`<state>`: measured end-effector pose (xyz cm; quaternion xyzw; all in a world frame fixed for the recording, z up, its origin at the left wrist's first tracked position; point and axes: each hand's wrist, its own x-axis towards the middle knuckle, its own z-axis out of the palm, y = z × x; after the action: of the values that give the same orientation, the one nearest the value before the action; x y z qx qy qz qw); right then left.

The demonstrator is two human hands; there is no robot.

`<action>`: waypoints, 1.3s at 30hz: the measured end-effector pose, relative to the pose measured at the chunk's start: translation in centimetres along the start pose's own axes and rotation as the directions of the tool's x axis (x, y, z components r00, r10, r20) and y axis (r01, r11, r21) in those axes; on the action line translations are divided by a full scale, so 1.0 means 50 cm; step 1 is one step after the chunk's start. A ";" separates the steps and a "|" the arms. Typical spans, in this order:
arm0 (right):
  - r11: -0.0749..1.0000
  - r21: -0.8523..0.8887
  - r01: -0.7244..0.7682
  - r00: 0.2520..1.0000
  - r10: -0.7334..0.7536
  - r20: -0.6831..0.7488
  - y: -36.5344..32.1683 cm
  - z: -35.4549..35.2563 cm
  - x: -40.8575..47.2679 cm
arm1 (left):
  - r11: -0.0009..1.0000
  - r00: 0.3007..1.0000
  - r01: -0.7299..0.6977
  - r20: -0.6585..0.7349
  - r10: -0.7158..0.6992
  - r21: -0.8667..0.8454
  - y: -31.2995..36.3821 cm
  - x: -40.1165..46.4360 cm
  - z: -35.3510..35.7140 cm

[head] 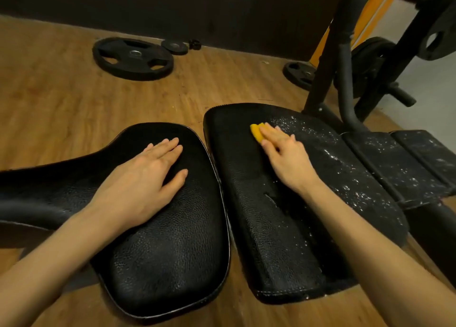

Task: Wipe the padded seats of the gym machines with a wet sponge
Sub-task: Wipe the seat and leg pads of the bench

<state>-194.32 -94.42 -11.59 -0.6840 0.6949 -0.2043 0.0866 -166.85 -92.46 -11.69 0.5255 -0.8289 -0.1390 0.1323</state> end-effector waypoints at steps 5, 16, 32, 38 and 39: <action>0.956 -0.081 0.283 0.959 -0.281 0.039 -0.097 0.065 -0.100 | 1.000 1.000 0.024 0.005 -0.024 0.001 0.013 0.004 -0.001; 0.918 0.003 0.396 0.904 -0.390 0.177 -0.051 -0.007 -0.215 | 0.984 0.987 -0.161 0.007 0.162 -0.082 0.099 -0.004 0.049; 0.950 -0.012 0.312 0.936 -0.305 0.175 -0.013 -0.024 -0.195 | 0.971 0.972 -0.235 0.017 0.236 -0.050 0.096 -0.014 0.070; 0.986 0.020 0.165 0.975 -0.166 0.147 -0.008 -0.022 -0.138 | 0.968 0.969 -0.245 0.014 0.246 -0.045 0.093 -0.016 0.075; 0.977 0.020 0.210 0.965 -0.211 0.157 -0.005 -0.029 -0.193 | 0.969 0.970 -0.242 0.019 0.243 -0.039 0.093 -0.015 0.076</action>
<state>-194.19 -84.64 -11.72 -0.7679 0.6089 -0.1586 0.1204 -171.80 -89.52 -13.57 0.4160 -0.8857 -0.1430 0.1483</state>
